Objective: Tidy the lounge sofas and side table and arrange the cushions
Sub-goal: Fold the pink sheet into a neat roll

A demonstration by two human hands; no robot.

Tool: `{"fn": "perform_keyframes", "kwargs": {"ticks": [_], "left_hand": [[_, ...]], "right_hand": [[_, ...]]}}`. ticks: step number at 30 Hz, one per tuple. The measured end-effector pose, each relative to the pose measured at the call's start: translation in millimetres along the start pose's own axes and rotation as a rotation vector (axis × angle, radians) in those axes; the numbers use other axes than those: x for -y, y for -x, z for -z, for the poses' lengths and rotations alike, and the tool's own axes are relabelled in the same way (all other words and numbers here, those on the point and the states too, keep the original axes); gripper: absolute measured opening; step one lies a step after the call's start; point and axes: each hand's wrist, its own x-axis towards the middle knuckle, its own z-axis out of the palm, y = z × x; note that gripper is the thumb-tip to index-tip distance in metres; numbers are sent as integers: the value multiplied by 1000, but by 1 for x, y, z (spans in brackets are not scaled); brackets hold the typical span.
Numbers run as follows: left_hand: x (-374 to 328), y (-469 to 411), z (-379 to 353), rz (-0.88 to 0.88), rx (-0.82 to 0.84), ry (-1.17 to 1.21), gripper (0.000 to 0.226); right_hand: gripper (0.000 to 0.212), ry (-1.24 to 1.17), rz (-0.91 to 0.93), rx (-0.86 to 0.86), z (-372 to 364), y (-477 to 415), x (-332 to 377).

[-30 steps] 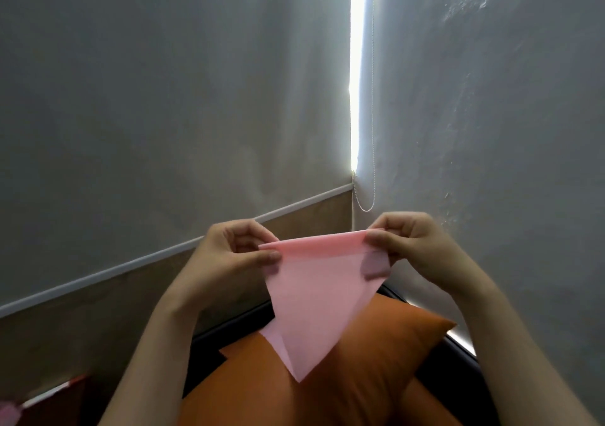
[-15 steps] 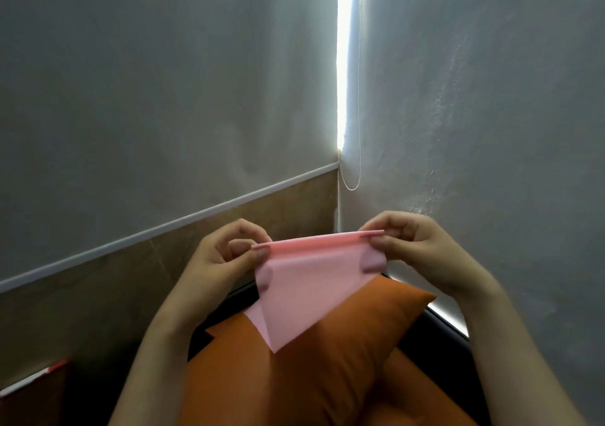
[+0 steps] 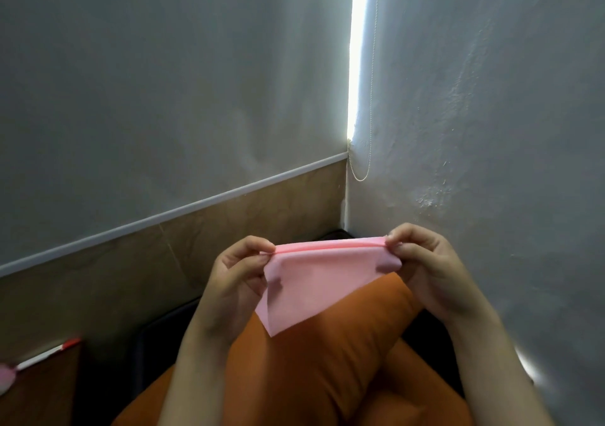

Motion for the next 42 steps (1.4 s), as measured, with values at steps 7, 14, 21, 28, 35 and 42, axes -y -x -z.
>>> {"fn": "perform_keyframes", "kwargs": {"ticks": [7, 14, 21, 28, 35, 42], "left_hand": [[3, 6, -3, -107, -198, -463, 9], [-6, 11, -5, -145, -212, -607, 24], [-4, 11, -5, -179, -234, -724, 18], [-1, 11, -11, -149, -223, -668, 9], [-3, 11, -7, -68, -199, -233, 13], [9, 7, 2, -9, -136, 28, 46]], "right_hand": [[25, 317, 8, -22, -4, -1, 1], [22, 412, 34, -79, -8, 1, 4], [23, 467, 20, -95, -5, 3, 2], [16, 518, 87, -78, -5, 2, 3], [34, 176, 60, 1, -5, 0, -3], [12, -6, -11, -25, -9, -4, -8]]}}
